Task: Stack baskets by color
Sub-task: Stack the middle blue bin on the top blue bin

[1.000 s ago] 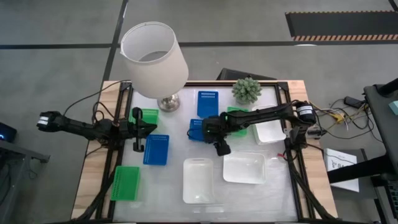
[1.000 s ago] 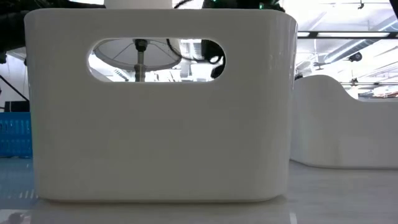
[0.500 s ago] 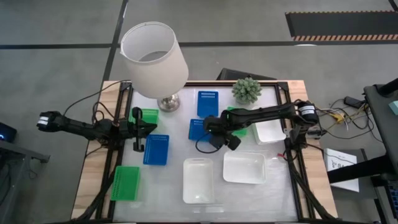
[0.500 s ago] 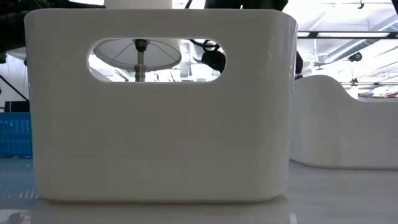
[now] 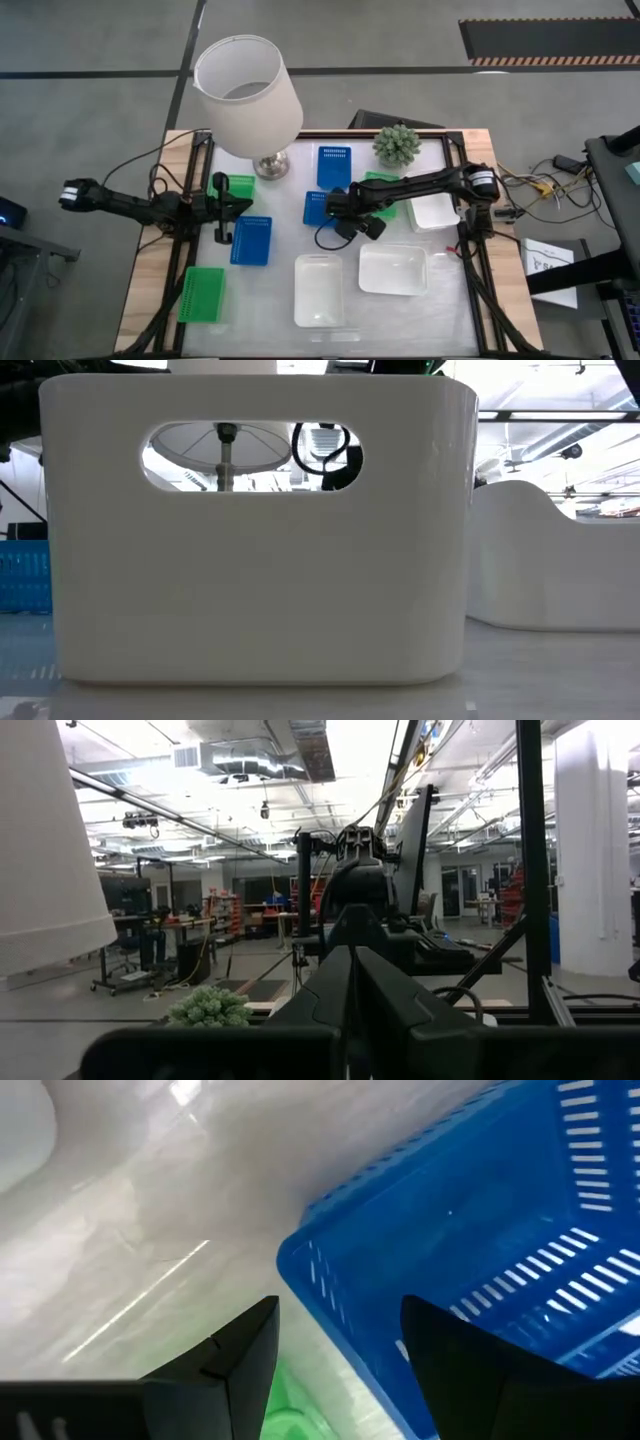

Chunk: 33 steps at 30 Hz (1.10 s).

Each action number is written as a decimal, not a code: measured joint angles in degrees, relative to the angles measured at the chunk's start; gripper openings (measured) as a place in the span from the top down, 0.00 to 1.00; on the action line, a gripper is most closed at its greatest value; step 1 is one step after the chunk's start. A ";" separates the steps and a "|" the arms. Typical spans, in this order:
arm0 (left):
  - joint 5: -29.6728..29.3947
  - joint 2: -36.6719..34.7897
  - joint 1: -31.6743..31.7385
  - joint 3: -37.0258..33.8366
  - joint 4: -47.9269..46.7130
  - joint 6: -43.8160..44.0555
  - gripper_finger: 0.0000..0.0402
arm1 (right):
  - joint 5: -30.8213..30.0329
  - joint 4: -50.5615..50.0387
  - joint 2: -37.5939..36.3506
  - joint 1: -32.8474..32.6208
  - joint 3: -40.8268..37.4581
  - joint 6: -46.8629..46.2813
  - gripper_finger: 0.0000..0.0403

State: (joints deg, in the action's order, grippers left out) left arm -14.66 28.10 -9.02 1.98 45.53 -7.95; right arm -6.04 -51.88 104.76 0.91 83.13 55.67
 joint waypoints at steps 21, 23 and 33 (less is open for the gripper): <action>0.02 0.00 0.00 0.00 0.36 -1.45 1.00 | 0.02 0.86 1.87 -0.07 -0.02 4.81 0.97; 0.01 0.00 0.00 0.00 0.33 -1.46 1.00 | 0.00 0.88 1.67 -0.42 -0.02 4.82 0.97; 0.01 0.00 -0.01 0.00 0.33 -1.48 1.00 | 0.02 1.21 -2.15 -4.49 1.06 1.77 0.98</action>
State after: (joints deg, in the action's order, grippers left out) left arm -14.65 28.10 -9.02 1.98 45.87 -9.43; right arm -6.03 -50.68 102.61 -3.59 84.20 57.43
